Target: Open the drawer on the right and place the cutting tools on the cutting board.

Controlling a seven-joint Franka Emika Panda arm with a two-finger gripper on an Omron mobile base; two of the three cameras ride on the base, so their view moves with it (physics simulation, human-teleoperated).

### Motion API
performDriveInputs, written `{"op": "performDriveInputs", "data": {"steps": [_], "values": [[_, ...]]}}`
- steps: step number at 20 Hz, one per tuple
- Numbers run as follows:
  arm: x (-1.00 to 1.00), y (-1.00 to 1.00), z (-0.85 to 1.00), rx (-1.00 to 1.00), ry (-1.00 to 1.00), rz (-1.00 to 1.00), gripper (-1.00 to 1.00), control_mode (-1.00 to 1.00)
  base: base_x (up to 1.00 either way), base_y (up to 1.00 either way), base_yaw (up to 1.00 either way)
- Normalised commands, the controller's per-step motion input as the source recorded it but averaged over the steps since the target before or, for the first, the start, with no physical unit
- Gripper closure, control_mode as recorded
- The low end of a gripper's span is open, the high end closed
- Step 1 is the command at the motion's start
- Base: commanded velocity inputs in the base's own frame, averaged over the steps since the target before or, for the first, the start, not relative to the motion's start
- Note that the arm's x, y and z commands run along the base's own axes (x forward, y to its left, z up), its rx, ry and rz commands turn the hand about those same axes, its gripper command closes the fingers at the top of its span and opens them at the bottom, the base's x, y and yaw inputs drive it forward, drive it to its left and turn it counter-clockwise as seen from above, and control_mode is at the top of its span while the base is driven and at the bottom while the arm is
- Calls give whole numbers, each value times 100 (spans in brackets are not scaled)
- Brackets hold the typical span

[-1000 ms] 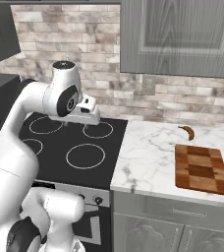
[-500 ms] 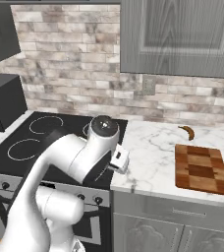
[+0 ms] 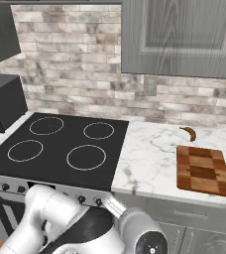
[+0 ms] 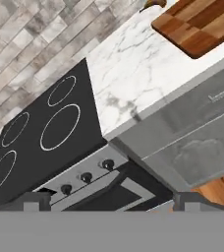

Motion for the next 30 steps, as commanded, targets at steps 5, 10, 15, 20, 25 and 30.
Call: {"op": "performDriveInputs", "data": {"steps": [5,10,15,20,25,30], "values": [[-69,-100,-30,28,-20,-24,-100,-100,0,0,0],[-12,-89,-21,37,-9,-13,-100,-100,0,0,0],[35,-58,-6,19,0,-12,-100,-100,0,0,0],[21,-16,-7,15,1,-4,-100,-100,0,0,0],[3,4,-15,0,0,0,-100,-100,0,0,0],[12,4,-44,0,0,0,-100,-100,0,0,0]]}}
